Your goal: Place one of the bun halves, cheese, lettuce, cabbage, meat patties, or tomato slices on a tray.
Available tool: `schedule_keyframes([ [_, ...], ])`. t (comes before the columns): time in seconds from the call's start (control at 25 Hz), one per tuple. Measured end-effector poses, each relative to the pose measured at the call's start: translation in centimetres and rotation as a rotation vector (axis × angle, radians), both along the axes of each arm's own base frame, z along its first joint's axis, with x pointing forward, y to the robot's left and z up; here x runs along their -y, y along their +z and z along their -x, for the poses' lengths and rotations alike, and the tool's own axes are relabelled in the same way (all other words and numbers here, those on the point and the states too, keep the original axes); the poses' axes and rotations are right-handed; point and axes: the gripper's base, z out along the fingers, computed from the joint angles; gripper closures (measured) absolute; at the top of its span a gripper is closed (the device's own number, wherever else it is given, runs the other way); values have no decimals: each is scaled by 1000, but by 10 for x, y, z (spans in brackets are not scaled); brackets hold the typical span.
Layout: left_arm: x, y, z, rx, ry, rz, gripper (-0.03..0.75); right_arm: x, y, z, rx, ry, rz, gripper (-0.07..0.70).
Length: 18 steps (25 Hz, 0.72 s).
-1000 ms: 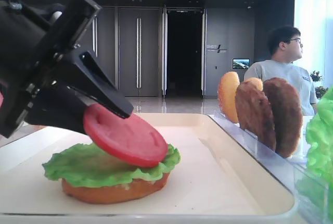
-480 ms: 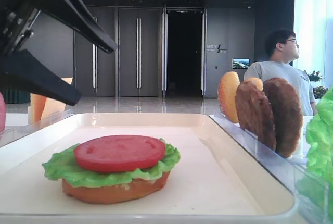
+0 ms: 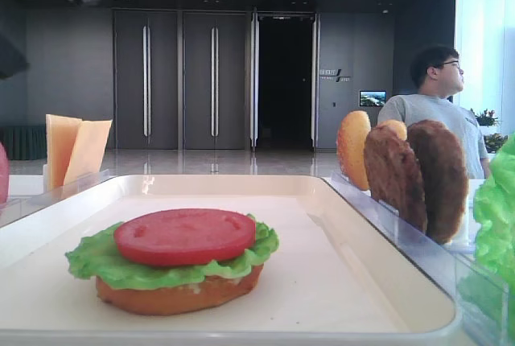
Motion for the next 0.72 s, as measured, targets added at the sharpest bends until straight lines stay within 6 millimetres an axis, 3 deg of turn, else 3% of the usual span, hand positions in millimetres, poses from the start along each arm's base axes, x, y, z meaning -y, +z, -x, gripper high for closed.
schedule_keyframes([
  [0.16, -22, 25, -3, -61, 0, -218, 187, 0, 0, 0, 0, -1, 1, 285],
  [0.28, -40, 38, -8, -91, 41, -347, 260, 0, 0, 0, 0, -1, 1, 285],
  [0.44, -59, 43, -8, -140, 74, -437, 322, 0, 0, 0, 0, -1, 1, 285],
  [0.72, -110, 40, -5, -244, 209, -564, 332, 0, 0, 0, 0, -1, 1, 285],
])
